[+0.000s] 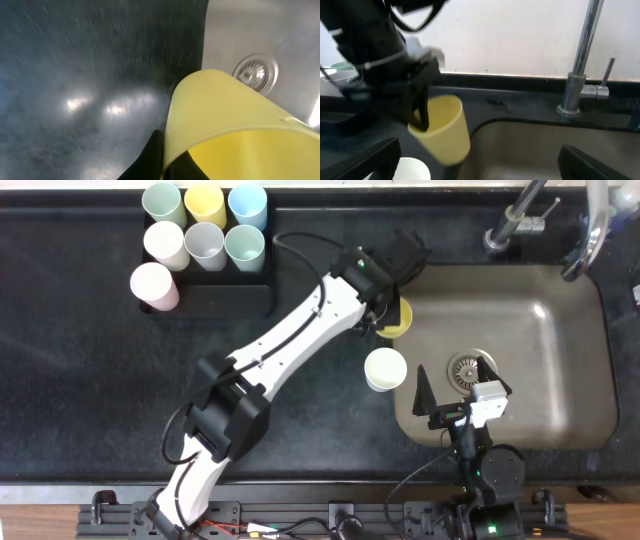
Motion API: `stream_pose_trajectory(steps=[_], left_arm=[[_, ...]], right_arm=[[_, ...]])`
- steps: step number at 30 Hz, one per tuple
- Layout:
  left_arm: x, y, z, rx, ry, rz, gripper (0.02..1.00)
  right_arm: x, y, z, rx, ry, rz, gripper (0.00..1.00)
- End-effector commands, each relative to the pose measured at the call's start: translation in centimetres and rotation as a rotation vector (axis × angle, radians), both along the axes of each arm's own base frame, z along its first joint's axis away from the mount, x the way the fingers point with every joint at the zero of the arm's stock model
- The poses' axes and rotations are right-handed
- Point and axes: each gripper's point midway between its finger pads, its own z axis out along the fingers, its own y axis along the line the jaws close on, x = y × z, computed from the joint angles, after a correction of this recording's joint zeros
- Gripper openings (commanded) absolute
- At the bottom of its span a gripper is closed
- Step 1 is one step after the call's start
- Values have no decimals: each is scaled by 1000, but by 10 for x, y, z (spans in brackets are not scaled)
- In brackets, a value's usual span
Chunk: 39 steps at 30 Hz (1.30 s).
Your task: Store Cups
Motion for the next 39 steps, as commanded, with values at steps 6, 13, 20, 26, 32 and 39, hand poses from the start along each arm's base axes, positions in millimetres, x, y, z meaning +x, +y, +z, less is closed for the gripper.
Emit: stream_pose_trajectory(steps=[6, 13, 20, 26, 32, 39], left_arm=[[43, 114, 120, 5, -261, 492, 34], [49, 219, 158, -61, -291, 1005, 36], [19, 276, 135, -51, -118, 1443, 36], [9, 292, 109, -14, 17, 1547, 36], [10, 299, 80, 22, 129, 1591, 36], [11, 310, 51, 47, 245, 1636, 36]], right_arm=[[0, 0, -3, 5, -1, -1, 996], [0, 0, -3, 5, -1, -1, 996], [0, 0, -3, 5, -1, -1, 998], [0, 0, -3, 5, -1, -1, 998], [0, 0, -3, 5, -1, -1, 998], [0, 0, -3, 5, -1, -1, 996]])
